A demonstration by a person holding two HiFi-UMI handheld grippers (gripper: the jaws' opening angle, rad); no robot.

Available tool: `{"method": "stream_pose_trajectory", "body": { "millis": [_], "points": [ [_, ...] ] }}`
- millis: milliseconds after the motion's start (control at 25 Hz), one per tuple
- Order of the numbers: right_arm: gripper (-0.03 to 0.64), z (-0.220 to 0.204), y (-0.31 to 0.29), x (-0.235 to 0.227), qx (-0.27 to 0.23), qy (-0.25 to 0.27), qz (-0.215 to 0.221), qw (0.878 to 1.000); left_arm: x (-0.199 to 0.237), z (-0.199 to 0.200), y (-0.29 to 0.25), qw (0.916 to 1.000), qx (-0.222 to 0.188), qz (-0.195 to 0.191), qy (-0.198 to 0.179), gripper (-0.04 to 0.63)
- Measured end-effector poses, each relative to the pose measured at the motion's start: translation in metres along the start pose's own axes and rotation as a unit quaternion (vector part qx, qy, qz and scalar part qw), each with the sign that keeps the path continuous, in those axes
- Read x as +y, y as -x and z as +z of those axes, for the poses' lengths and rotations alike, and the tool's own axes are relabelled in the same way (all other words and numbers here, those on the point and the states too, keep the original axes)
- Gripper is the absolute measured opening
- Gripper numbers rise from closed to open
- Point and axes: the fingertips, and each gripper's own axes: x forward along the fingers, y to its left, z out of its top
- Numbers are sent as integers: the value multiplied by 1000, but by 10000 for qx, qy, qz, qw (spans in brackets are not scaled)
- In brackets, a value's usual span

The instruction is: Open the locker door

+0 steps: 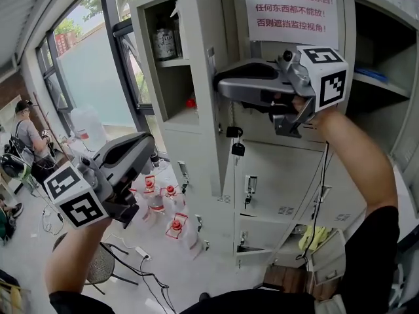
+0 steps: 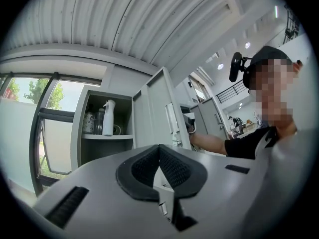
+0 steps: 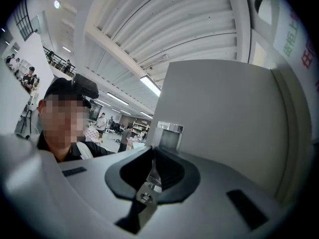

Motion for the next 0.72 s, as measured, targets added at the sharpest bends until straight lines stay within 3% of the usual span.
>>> {"method": "stream_pose_trajectory", "body": {
  "millis": [720],
  "points": [
    [34, 5, 44, 11, -161, 26, 672, 9976, -47, 7, -7, 9998, 26, 123, -178, 11]
  ]
}}
